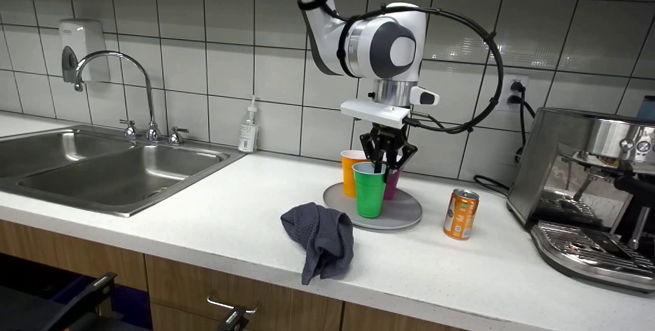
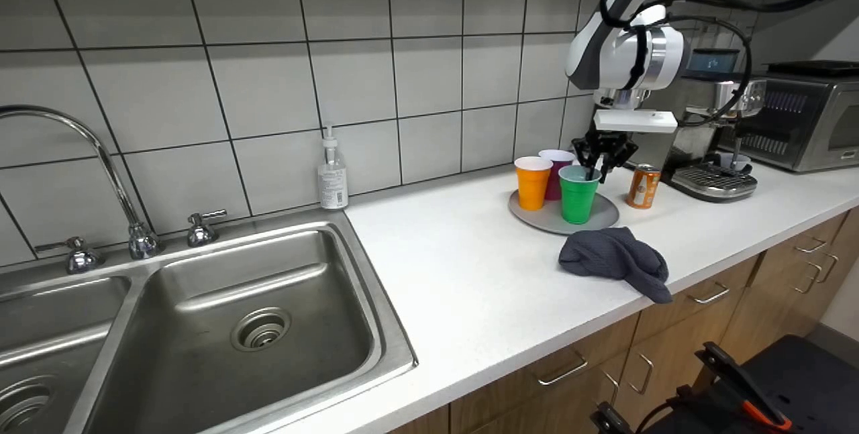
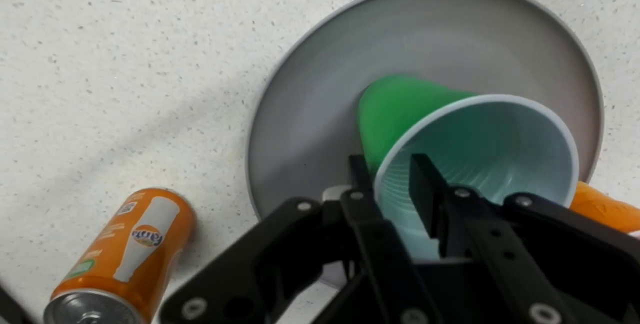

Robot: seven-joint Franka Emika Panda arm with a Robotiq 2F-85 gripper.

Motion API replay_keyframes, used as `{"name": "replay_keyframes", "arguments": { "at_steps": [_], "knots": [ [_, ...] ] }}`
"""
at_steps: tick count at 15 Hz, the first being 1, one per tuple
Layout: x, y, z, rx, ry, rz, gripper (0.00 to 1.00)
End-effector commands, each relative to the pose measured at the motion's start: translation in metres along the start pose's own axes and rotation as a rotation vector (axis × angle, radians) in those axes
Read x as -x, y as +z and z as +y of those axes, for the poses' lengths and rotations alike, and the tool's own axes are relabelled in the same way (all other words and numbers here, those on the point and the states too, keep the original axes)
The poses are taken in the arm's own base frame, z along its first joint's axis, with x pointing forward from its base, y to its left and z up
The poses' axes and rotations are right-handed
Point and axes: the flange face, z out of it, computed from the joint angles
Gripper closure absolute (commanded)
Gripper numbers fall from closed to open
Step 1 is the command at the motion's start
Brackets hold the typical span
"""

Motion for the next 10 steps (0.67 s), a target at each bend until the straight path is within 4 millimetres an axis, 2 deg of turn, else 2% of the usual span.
{"name": "replay_keyframes", "arguments": {
  "at_steps": [1,6,10],
  "knots": [
    [-0.008,-0.005,0.004,-0.002,0.023,-0.016,0.39],
    [-0.008,-0.013,0.005,-0.009,0.024,0.001,0.02],
    [-0.005,-0.021,0.008,-0.015,0.029,0.017,0.00]
  ]
}}
